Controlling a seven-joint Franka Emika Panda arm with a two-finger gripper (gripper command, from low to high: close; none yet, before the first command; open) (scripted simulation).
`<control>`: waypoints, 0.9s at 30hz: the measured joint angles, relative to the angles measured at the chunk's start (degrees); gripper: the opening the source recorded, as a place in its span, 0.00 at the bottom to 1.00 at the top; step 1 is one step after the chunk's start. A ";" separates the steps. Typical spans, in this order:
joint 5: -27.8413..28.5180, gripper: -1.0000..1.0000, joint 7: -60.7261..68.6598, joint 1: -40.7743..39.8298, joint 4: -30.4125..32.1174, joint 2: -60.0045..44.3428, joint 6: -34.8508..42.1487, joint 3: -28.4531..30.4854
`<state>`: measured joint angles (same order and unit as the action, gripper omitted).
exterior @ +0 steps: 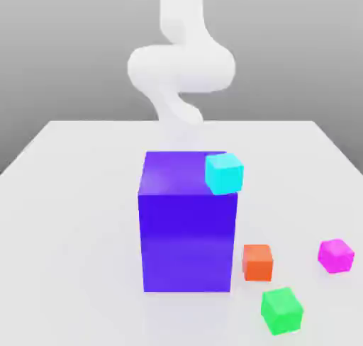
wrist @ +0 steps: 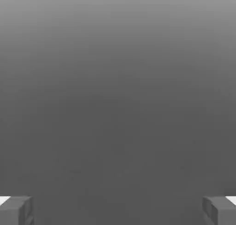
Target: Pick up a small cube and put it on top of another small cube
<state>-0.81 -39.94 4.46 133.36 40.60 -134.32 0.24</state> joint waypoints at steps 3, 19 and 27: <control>-1.09 0.50 7.42 5.39 1.97 -6.56 -3.17 0.04; -2.20 0.50 41.96 27.42 12.02 -39.82 -19.35 -7.36; 7.52 0.50 46.16 33.61 14.21 -56.49 -29.09 -7.05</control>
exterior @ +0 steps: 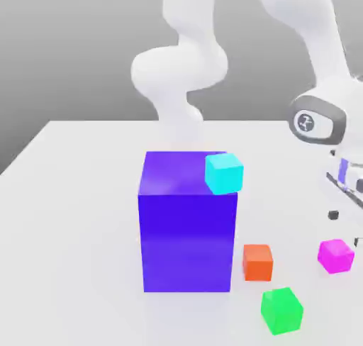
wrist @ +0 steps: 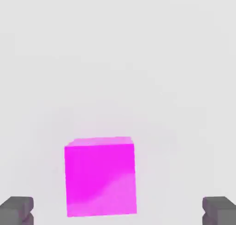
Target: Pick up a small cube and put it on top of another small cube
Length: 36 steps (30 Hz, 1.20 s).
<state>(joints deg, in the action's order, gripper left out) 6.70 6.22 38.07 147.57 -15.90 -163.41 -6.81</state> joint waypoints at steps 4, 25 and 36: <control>1.72 0.00 -1.17 1.71 -1.09 -5.71 -4.47 2.01; -4.51 0.00 23.62 -10.40 -2.62 7.68 10.52 3.50; -6.81 1.00 38.90 -16.63 -5.72 0.13 5.89 6.95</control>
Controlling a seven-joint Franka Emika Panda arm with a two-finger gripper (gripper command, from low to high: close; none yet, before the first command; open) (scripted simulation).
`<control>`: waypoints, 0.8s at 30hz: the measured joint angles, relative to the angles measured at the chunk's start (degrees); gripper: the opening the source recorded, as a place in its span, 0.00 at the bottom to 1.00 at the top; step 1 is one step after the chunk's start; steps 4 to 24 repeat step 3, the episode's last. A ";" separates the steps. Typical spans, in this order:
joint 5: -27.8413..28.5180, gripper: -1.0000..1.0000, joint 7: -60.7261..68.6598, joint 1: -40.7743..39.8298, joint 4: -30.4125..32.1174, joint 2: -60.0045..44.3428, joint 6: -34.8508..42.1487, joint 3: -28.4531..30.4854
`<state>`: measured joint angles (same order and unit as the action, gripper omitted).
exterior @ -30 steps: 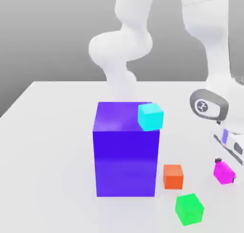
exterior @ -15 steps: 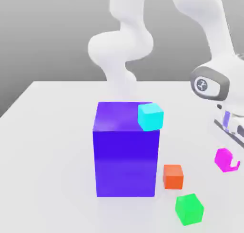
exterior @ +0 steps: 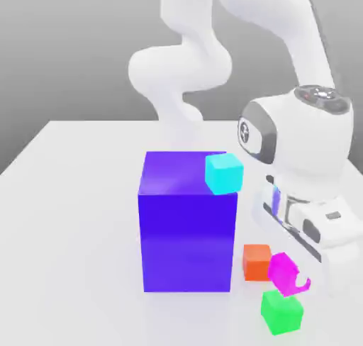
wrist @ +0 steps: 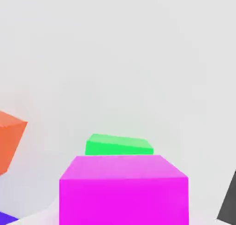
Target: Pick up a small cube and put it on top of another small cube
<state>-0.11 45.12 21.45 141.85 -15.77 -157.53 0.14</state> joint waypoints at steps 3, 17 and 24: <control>0.00 1.00 0.00 0.00 0.00 0.00 0.00 0.00; 0.00 1.00 0.00 0.00 0.00 0.00 0.00 0.00; 0.00 1.00 0.00 0.00 0.00 0.00 0.00 0.00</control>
